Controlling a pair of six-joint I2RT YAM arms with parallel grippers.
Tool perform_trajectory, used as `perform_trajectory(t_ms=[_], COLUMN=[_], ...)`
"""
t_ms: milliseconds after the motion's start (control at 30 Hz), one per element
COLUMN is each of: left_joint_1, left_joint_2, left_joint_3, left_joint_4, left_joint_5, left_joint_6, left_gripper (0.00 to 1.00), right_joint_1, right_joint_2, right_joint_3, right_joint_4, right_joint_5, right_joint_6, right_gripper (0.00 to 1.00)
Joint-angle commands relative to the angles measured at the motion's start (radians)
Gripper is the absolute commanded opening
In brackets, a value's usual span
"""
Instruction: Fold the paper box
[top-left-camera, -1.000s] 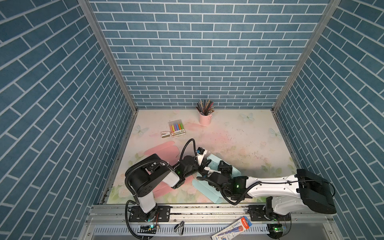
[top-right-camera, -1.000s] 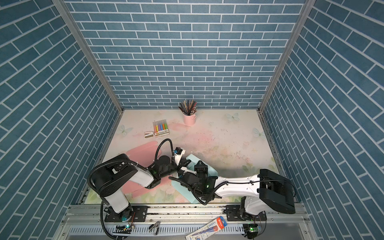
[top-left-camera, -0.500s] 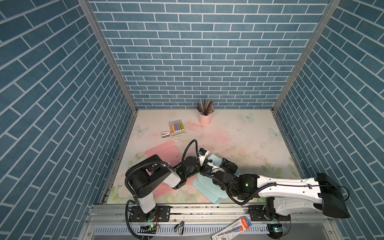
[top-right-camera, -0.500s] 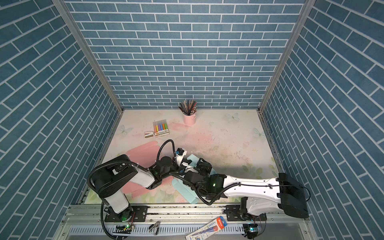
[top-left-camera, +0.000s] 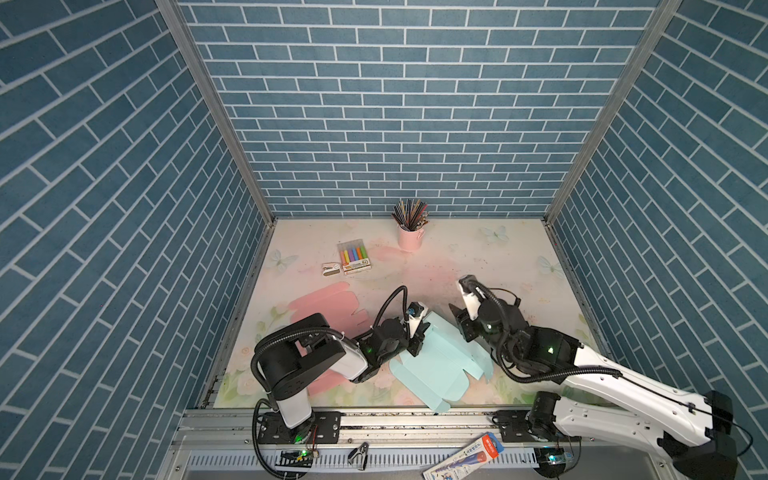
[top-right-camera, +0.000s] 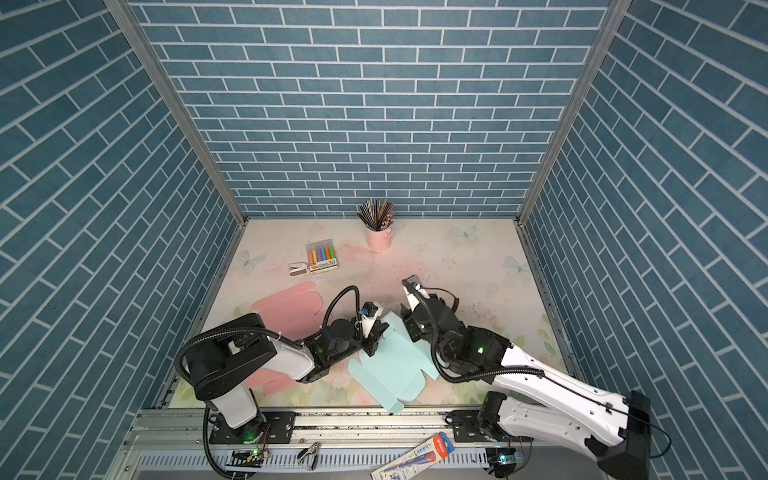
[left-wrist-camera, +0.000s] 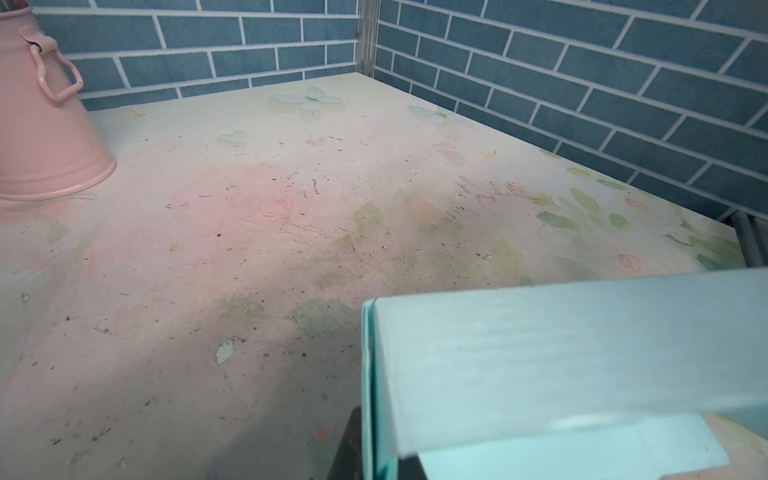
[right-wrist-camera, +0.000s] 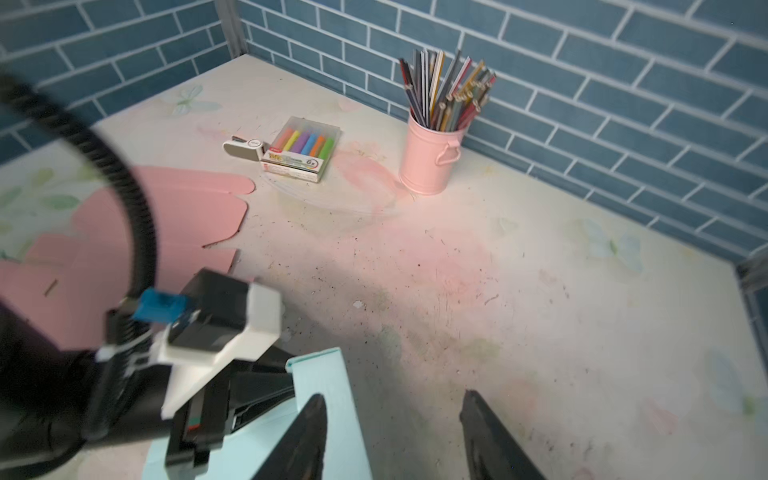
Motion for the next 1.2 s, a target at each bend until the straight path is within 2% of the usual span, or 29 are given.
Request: perform_trajectory(t_ms=[0,267,567,733,1000,1167], left_joint_1=[-0.030,-0.057,-0.088,-0.098,-0.098,-0.097], left_joint_2=[0.000,-0.005,0.020,0.023,0.047,0.063], left_joint_3=[0.025,0.028,0.035,0.034,0.030,0.039], left_joint_4=[0.001,-0.002,-0.013,-0.007,0.019,0.030], left_joint_5=[-0.063,-0.119,-0.143,-0.167,-0.186,-0.194], left_joint_6=[0.034,0.050,0.071,0.075,0.073,0.078], left_gripper=[0.12,0.12,0.12,0.15,0.21,0.20], right_joint_1=[-0.132,-0.292,-0.343,-0.345,-0.345,-0.345], right_joint_2=[0.014,0.127,0.171,0.195,0.133,0.094], right_joint_3=[-0.061,-0.193,-0.290,-0.308,-0.385,-0.420], right_joint_4=[-0.008,0.146,0.310,0.324,0.375,0.403], right_joint_5=[-0.347,-0.588,-0.738,-0.795,-0.847,-0.876], right_joint_6=[0.180,0.230,0.283,0.303,0.374,0.425], right_gripper=[0.52,0.51,0.50,0.48,0.44,0.44])
